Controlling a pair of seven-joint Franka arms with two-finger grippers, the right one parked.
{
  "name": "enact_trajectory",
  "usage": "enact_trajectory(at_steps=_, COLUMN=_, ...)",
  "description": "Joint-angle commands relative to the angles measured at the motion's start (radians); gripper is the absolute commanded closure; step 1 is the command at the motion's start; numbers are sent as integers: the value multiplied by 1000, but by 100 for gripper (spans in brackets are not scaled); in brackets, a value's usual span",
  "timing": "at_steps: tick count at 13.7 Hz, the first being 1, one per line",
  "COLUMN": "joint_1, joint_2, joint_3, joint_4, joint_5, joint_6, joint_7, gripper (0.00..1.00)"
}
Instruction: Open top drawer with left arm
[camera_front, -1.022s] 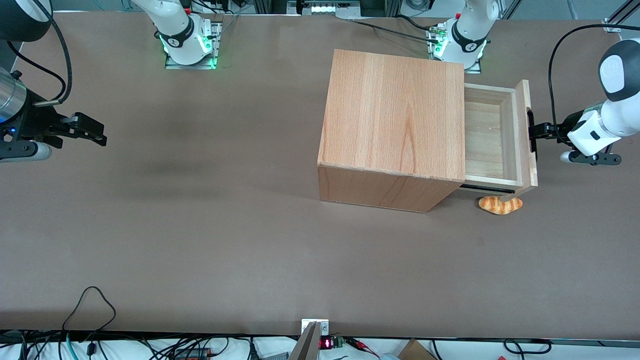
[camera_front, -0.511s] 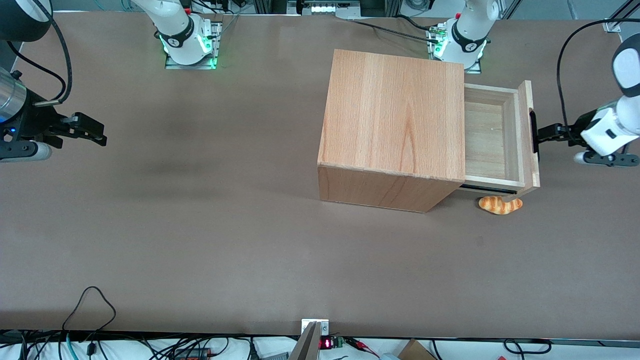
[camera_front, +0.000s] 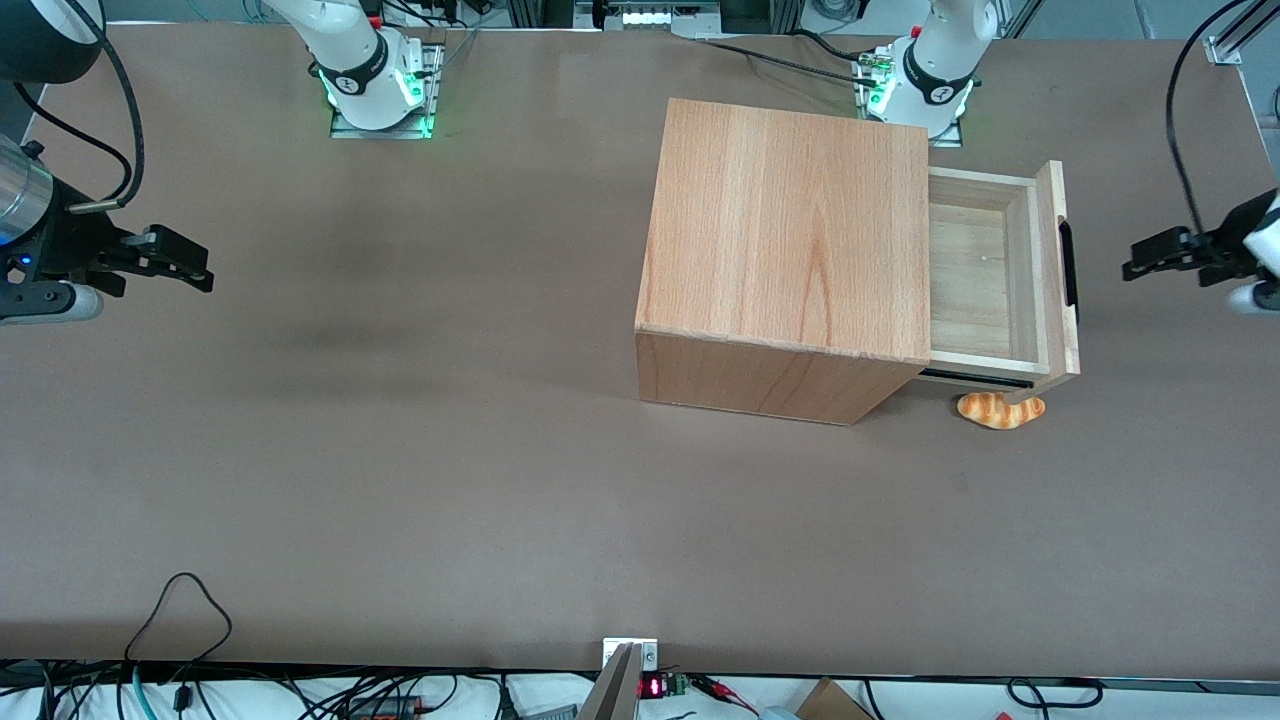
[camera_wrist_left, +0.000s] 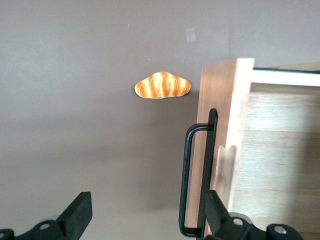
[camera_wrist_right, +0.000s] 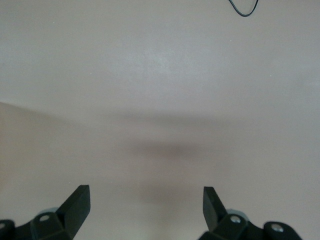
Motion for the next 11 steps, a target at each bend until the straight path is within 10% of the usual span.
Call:
enact_trajectory(at_steps=1, joint_1=-5, joint_2=9, joint_3=-8, joint_4=98, joint_5=24, joint_6=-66, joint_7=10, gripper=0)
enact_trajectory(at_steps=11, joint_1=-146, joint_2=0, joint_3=25, joint_4=166, joint_5=21, joint_6=-92, joint_7=-22, gripper=0)
